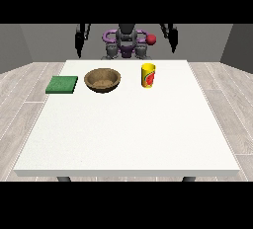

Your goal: Pick the cup and pour the ball into the bowl, then pick the bowl and place it on the pad

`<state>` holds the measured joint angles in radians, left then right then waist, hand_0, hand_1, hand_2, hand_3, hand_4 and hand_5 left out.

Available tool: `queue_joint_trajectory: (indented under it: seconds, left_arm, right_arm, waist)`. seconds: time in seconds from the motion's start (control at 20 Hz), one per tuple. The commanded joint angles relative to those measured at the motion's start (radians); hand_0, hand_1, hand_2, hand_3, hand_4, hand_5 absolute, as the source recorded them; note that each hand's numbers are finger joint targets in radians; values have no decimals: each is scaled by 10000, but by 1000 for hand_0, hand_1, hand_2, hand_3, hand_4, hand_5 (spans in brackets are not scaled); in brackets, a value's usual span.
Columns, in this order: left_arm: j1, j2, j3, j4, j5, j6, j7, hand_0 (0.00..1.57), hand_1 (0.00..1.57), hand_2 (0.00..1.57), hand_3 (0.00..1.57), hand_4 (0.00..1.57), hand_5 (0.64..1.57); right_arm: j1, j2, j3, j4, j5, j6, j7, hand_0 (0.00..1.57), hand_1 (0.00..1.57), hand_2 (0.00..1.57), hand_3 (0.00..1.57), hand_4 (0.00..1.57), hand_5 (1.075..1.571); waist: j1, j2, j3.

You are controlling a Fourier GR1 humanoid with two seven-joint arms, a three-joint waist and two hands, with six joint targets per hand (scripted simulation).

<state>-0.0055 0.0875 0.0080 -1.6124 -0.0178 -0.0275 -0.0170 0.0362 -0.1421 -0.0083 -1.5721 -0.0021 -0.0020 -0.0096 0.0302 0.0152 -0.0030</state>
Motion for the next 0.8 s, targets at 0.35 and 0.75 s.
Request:
queue_joint_trajectory:
  seconds: [0.35, 0.75]
  left_arm:
    - [332, -831, -145, -1324, 1368, 565, 2995, 0, 0, 0, 0, 642, 1565]
    - [-358, -869, -1563, -3614, 746, 2295, 5057, 0, 0, 0, 0, 581, 1560]
  right_arm:
    - [699, 574, -5, -1809, -1419, 0, 2442, 0, 0, 0, 0, 872, 1539]
    - [386, 184, -635, -3740, -1792, -521, 4186, 0, 0, 0, 0, 789, 1548]
  waist:
    - [-778, -3908, 28]
    - [-531, -2822, 33]
